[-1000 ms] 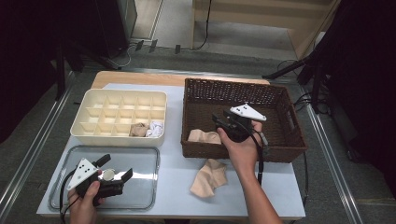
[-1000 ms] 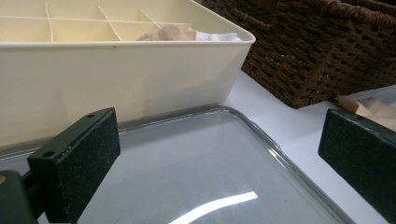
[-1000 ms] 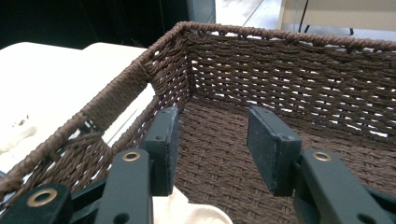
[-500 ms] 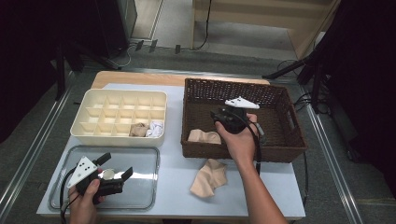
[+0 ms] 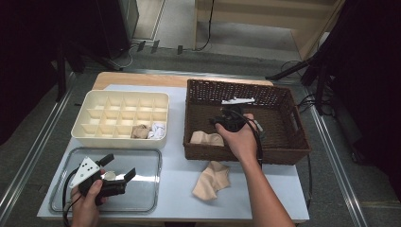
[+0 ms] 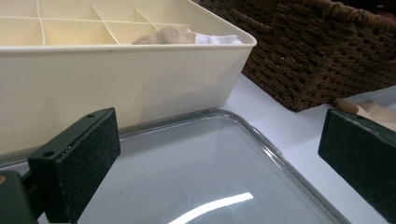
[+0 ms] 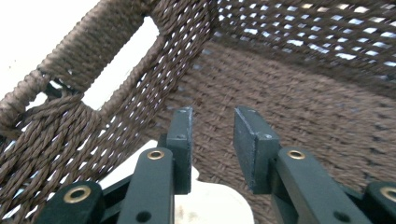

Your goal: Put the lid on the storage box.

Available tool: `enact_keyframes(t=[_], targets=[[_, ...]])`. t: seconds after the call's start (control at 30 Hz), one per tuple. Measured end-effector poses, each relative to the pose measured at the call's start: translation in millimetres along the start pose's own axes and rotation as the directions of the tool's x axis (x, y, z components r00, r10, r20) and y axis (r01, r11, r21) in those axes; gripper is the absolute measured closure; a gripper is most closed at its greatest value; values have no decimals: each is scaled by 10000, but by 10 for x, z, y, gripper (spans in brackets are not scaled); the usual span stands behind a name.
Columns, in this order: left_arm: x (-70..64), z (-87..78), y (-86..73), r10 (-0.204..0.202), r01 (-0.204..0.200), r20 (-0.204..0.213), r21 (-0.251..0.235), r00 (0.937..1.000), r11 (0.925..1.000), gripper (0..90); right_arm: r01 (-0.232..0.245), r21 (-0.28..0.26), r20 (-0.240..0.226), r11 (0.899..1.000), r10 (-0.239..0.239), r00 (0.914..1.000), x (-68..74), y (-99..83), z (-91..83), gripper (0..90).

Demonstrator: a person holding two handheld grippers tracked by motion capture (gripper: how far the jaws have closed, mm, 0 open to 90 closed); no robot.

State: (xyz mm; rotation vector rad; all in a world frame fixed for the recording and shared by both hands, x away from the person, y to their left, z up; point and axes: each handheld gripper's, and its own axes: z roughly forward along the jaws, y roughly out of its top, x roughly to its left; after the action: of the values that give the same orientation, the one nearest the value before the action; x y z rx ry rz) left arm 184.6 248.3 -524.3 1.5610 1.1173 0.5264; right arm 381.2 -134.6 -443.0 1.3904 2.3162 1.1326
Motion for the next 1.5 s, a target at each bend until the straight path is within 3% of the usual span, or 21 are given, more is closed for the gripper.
enact_keyframes(t=[0.13,0.3,0.53,1.07,1.33,1.5], targets=[[3,4,8,-5,5,0,-21,10000,10000,0,282,495,-378,9984,-264,9989,20,22,68,653],[10,-5,11,-9,9,-13,-27,10000,10000,0,688,1285,-435,9893,-637,9970,87,48,190,632],[33,-27,13,-67,66,-100,-77,9999,9999,0,718,1723,-509,9824,-640,9967,134,54,274,586],[26,-63,20,-13,11,-234,-100,9997,9999,0,178,2541,-770,9670,19,9970,121,52,367,559],[28,-68,23,-9,5,-271,-142,9996,9999,0,155,2994,-763,9540,78,9971,139,37,441,545],[36,-74,25,-22,18,-277,-129,9996,9999,0,463,3387,-690,9397,-243,9973,168,13,507,534]])
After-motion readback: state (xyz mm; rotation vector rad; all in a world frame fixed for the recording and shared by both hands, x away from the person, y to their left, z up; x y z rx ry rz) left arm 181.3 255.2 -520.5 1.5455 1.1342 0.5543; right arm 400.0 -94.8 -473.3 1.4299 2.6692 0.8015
